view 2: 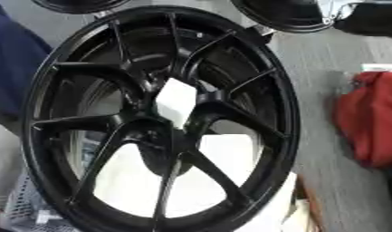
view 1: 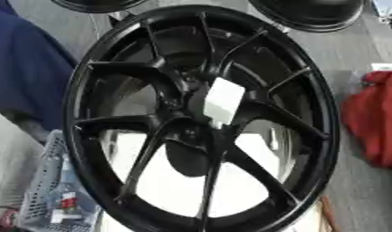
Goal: Pull the pin out of the wheel hub.
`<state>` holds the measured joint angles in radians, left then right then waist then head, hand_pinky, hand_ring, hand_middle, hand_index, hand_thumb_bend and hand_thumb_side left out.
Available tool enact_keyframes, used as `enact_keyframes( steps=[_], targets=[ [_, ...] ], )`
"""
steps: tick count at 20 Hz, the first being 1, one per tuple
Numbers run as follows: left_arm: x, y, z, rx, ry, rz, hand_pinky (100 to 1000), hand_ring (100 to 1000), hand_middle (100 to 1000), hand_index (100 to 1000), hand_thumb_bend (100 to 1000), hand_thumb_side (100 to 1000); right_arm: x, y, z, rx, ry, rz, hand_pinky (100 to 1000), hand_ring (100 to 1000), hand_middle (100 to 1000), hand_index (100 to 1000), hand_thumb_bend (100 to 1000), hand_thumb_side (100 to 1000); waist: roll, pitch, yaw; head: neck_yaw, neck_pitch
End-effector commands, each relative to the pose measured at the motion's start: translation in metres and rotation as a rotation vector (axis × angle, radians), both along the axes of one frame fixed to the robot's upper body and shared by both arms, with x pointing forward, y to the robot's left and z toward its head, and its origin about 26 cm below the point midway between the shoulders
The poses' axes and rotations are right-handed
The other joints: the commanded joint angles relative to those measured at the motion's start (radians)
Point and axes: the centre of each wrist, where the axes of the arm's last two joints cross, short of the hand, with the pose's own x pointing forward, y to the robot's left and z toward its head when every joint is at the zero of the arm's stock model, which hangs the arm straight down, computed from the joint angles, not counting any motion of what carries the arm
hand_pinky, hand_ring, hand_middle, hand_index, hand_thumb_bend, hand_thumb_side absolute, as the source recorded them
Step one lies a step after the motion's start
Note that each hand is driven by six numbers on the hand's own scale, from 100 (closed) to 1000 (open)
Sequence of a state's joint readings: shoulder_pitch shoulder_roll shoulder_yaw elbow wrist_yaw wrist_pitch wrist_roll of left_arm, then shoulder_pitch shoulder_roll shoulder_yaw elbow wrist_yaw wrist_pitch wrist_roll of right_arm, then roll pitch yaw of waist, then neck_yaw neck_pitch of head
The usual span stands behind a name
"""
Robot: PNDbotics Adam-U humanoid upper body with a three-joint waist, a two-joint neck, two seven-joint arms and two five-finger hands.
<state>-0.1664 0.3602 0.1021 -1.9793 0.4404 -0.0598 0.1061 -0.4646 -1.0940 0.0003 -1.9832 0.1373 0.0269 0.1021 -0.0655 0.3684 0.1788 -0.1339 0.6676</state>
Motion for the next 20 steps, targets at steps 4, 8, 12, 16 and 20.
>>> enact_keyframes(
  steps=[4, 8, 12, 16, 20],
  targets=[
    [-0.002, 0.0, 0.008, 0.022, -0.014, -0.018, 967, 523, 643, 807, 221, 920, -0.008, 0.009, 0.022, -0.264, 0.052, 0.003, 864, 855, 831, 873, 100, 100, 0.0, -0.039, 0.006, 0.004, 0.004],
    [-0.002, -0.001, 0.008, 0.022, -0.009, -0.028, 967, 523, 642, 807, 223, 919, -0.008, 0.018, 0.029, -0.373, 0.102, 0.023, 870, 870, 830, 877, 100, 100, -0.003, -0.048, 0.008, 0.001, 0.014],
    [-0.002, -0.001, 0.008, 0.027, -0.003, -0.031, 966, 523, 641, 807, 223, 919, -0.008, 0.027, 0.034, -0.45, 0.159, 0.05, 876, 885, 836, 879, 100, 100, -0.01, -0.052, 0.009, -0.003, 0.026],
    [-0.002, -0.001, 0.009, 0.034, -0.005, -0.034, 966, 525, 641, 807, 224, 917, -0.008, 0.035, 0.038, -0.518, 0.198, 0.092, 880, 892, 844, 889, 100, 100, -0.015, -0.052, 0.014, -0.01, 0.016],
    [-0.002, -0.001, 0.01, 0.038, -0.007, -0.037, 966, 526, 640, 807, 224, 919, -0.008, 0.043, 0.042, -0.568, 0.219, 0.141, 885, 896, 849, 901, 100, 100, -0.02, -0.05, 0.02, -0.024, 0.002]
  ],
)
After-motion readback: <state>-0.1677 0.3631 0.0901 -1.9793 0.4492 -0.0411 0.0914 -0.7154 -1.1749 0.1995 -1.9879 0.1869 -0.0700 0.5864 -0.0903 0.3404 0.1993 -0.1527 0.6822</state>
